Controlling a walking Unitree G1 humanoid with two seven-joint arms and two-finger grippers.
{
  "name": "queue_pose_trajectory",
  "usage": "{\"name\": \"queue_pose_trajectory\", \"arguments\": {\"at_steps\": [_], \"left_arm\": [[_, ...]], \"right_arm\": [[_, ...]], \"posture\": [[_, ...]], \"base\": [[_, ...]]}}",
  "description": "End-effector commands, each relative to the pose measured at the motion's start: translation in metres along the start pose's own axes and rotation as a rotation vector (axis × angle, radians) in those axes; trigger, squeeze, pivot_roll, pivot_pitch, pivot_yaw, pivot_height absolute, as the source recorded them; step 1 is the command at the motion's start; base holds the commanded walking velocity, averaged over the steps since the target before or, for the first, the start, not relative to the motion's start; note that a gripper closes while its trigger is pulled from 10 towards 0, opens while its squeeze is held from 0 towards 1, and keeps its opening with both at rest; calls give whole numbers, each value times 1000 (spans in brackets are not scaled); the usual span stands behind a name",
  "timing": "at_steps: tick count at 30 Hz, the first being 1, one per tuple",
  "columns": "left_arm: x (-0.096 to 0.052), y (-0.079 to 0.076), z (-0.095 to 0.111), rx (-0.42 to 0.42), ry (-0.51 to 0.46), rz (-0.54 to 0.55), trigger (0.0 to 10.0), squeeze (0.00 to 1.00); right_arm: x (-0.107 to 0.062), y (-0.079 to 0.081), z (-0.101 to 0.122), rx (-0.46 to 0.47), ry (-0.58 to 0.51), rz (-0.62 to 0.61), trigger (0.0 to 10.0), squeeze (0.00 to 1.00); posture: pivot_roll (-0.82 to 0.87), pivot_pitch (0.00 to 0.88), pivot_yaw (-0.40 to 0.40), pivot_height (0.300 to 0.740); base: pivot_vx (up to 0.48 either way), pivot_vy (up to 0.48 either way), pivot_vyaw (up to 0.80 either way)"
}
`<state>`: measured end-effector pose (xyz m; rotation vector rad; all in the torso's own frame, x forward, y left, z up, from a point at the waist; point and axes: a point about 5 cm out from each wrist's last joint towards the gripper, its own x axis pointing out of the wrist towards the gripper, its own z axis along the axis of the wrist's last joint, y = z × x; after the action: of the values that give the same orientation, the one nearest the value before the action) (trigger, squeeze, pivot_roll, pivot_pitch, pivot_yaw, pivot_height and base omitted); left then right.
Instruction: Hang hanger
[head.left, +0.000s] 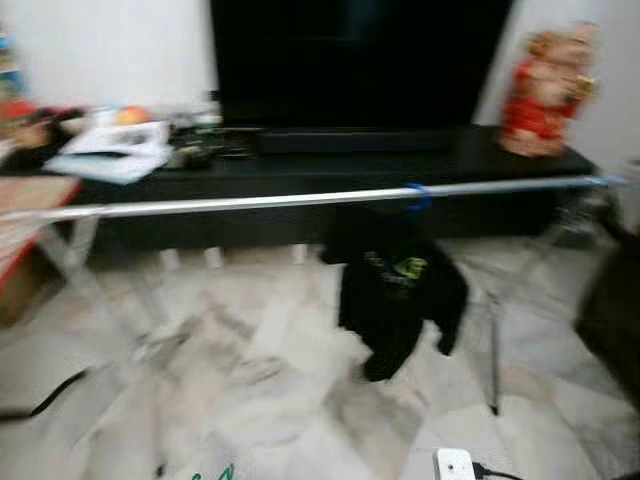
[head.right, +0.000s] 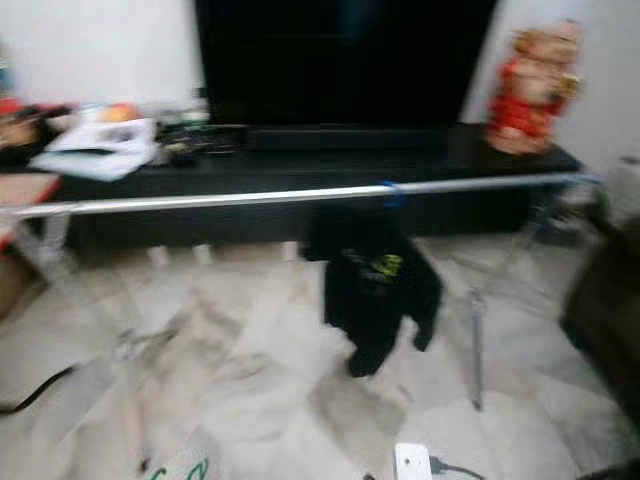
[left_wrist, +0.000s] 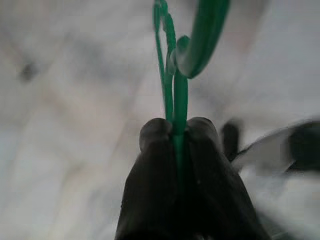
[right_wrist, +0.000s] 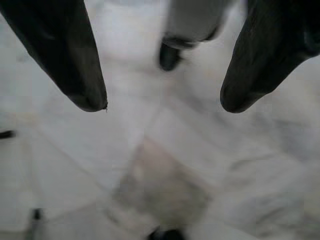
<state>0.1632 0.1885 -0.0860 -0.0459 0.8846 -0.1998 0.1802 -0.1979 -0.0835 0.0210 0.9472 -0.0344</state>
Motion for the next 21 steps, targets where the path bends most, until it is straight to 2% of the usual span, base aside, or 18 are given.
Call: {"name": "queue_pose_trajectory", "arguments": {"at_steps": [1,10,18,21], "left_arm": [[-8,12,-15,9,57,28,10000,0],[-6,13,-5,34,24,24,10000,0],[1,13,25,107,-62,8,10000,0],[5,12,46,146,-132,0,10000,0]], "right_arm": [[3,15,10,2,-28,34,10000,0],[3,15,11,2,-28,35,10000,0],[3,18,9,-2,-23,40,10000,0],[2,15,2,-3,-16,39,10000,0]], "posture": [[113,16,-20,740],[115,17,-22,740],[114,18,-21,740],[116,20,-23,740]], "base": [[360,0,0],[360,0,0],[348,0,0],[0,0,0]]}}
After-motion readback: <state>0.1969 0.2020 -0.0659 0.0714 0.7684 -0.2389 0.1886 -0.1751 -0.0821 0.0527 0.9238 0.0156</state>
